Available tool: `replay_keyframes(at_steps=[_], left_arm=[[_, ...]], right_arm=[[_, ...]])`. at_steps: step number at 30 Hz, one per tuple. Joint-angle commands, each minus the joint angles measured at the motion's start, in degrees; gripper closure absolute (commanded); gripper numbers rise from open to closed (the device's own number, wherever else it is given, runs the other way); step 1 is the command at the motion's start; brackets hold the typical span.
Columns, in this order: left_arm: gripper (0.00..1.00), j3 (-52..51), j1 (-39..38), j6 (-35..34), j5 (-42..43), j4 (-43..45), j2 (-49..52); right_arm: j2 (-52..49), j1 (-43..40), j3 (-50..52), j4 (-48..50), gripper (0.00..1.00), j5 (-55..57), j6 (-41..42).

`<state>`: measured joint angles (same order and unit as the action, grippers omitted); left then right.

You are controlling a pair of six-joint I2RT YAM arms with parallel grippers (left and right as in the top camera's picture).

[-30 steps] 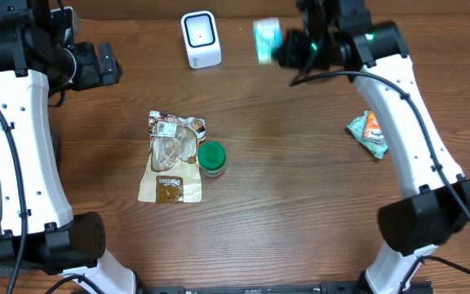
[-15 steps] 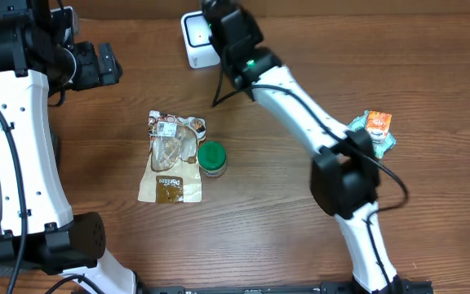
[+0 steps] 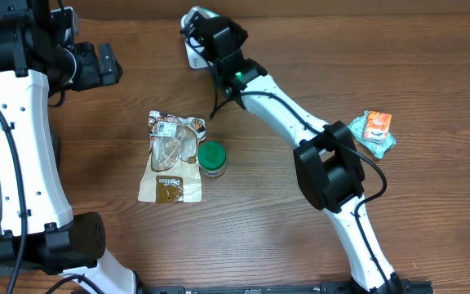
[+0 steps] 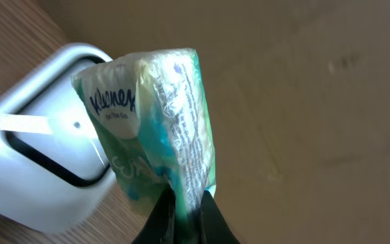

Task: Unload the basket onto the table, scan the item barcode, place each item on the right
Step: 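Hold the teal pack's barcode in front of the white scanner, then carry the teal pack right and lower it beside the orange pack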

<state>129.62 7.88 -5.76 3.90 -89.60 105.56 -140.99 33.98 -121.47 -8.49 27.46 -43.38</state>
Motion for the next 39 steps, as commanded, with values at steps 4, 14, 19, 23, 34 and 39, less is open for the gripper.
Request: replay_keyframes(at_steps=[4,14,19,23,34,39], left_arm=[[0.01,-0.15,-0.02,0.66,0.20,0.07,0.31],[0.01,-0.15,-0.02,0.66,0.17,0.07,0.31],[0.00,-0.15,-0.02,0.66,0.17,0.07,0.31],[0.00,-0.15,-0.02,0.66,0.17,0.07,0.31],[0.00,-0.15,-0.02,0.66,0.17,0.07,0.31],[0.00,-0.15,-0.02,0.66,0.17,0.07,0.31]], right_arm=[[-2.40,1.05,-0.24,6.25,0.96,-3.04,-6.73],[-4.85,1.05,0.00,8.04,0.96,-0.31,-11.08],[-4.83,1.01,0.00,8.11,0.96,0.35,-9.73],[-2.80,0.79,-0.07,8.61,0.96,-0.31,-3.61],[11.26,-1.09,-0.11,-6.23,0.96,-1.11,13.20],[20.85,-3.85,-0.11,-25.20,0.96,-11.17,28.98]])
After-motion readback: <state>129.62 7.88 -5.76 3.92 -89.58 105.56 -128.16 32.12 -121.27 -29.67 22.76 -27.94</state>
